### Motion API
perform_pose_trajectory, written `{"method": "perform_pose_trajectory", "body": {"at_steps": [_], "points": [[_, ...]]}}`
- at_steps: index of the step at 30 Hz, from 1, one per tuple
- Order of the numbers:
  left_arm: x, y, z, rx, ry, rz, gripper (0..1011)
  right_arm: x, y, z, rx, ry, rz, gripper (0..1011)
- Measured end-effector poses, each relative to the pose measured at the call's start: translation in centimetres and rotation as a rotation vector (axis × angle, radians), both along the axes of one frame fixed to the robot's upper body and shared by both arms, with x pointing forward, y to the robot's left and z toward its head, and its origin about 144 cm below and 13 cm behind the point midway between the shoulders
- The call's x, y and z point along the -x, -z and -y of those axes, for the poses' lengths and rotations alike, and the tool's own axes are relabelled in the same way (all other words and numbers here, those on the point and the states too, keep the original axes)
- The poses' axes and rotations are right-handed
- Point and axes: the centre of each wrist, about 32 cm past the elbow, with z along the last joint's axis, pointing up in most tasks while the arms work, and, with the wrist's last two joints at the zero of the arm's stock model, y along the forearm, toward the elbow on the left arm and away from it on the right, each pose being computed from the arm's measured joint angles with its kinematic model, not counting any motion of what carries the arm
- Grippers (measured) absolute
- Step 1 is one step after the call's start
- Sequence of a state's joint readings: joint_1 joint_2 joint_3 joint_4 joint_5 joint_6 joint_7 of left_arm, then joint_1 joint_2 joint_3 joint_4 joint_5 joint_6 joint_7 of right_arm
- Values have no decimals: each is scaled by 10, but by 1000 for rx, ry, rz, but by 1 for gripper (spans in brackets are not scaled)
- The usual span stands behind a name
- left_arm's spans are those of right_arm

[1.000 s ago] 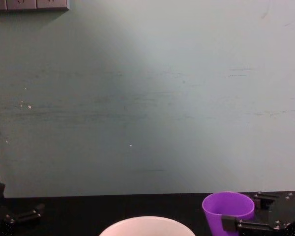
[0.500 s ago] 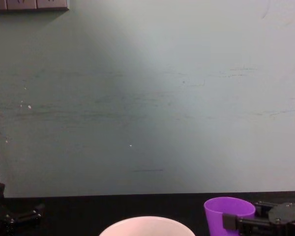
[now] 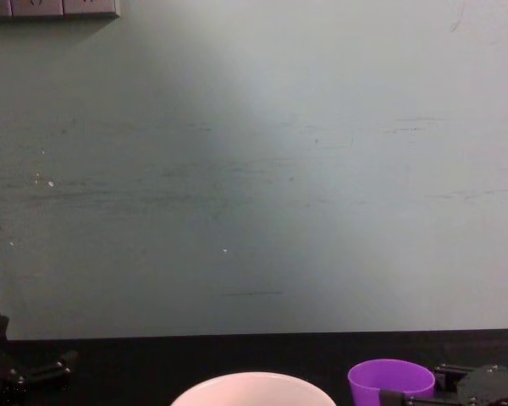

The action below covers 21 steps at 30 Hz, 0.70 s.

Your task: Pick up the cup and pour the mung beans from the cup into the bowl.

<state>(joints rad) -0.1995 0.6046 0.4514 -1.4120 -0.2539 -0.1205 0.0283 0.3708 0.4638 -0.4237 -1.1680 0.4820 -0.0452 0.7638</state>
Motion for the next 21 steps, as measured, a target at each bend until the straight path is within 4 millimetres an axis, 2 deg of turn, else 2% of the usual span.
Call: {"method": "perform_pose_trajectory", "body": {"at_steps": [11, 19, 21], "points": [[0, 0, 0, 0, 0, 0, 1000, 0, -1, 1, 7, 1, 8, 724], [0, 0, 0, 0, 0, 0, 1000, 0, 0, 1, 6, 2, 7, 958], [0, 0, 0, 0, 0, 0, 1000, 0, 0, 0, 6, 2, 7, 983]]}}
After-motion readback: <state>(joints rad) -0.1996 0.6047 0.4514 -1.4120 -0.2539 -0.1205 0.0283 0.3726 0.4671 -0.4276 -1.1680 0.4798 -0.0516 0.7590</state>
